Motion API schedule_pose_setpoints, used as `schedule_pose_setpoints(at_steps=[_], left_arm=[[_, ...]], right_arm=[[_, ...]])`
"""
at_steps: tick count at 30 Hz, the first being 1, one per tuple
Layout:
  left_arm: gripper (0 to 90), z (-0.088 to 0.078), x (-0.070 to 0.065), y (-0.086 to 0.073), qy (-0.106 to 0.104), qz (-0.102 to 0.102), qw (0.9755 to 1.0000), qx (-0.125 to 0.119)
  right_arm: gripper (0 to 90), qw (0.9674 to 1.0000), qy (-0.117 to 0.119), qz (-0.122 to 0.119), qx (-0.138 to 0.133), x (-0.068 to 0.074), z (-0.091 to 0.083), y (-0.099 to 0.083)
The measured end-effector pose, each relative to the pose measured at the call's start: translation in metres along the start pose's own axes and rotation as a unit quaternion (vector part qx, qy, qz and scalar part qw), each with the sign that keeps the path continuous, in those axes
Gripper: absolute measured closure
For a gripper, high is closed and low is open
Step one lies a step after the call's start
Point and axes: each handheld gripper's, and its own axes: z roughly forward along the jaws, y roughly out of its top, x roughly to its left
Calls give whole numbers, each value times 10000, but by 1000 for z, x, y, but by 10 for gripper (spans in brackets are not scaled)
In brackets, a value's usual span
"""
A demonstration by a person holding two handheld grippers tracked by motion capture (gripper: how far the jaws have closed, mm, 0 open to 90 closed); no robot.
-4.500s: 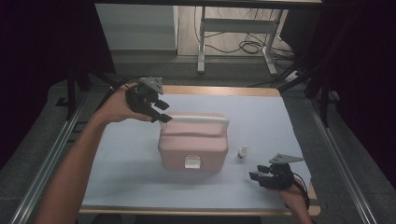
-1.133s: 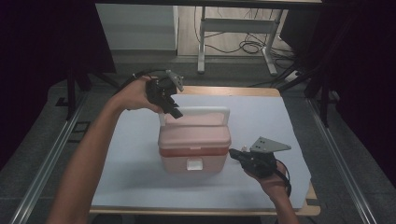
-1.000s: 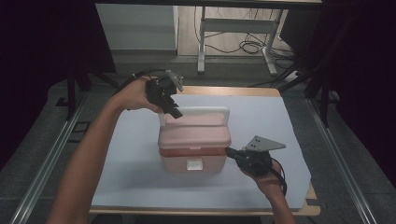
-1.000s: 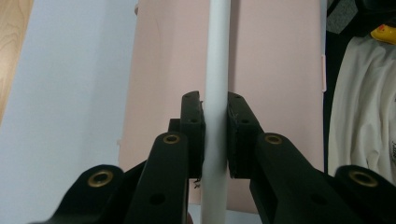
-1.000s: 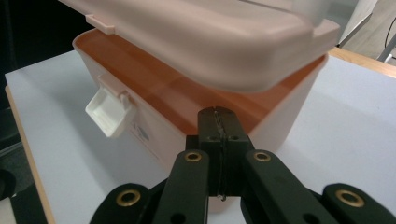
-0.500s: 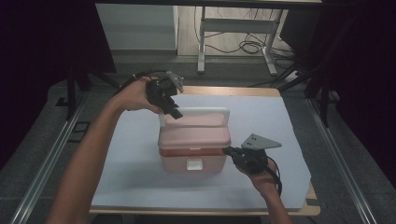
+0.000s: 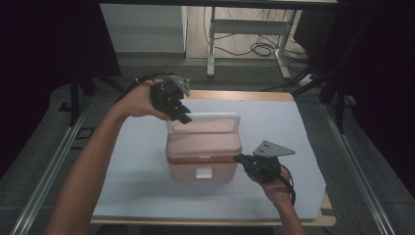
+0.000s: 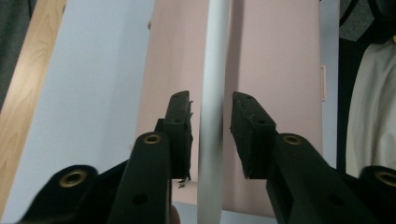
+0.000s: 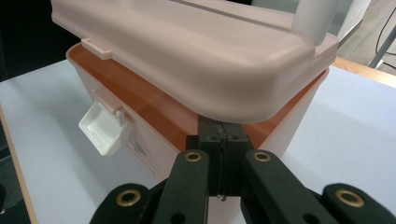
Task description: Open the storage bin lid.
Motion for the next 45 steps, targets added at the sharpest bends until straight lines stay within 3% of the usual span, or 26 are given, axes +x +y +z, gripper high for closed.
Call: schedule_pose_setpoints(at_steps=[5, 14, 24, 28, 33, 45], left_arm=[[562, -9, 0, -4, 245, -134, 9995, -161], [469, -28, 0, -21, 375, -462, 9969, -506], [433, -41, -7, -56, 517, -811, 9917, -855], [429, -46, -13, -67, 620, -847, 9900, -942], [430, -45, -22, -77, 772, -948, 9877, -979], [450, -30, -28, -105, 877, -1262, 9834, -965]], right_arm=[[900, 10000, -2, -12, -2, 0, 0, 1], [900, 10000, 4, -20, -5, -1, -2, 2], [900, 10000, 4, -14, -7, -1, -2, 2], [900, 10000, -9, -15, 4, -1, -3, 2], [900, 10000, -9, -16, 10, -1, -2, 2], [900, 10000, -35, -28, 12, 0, -4, 4]])
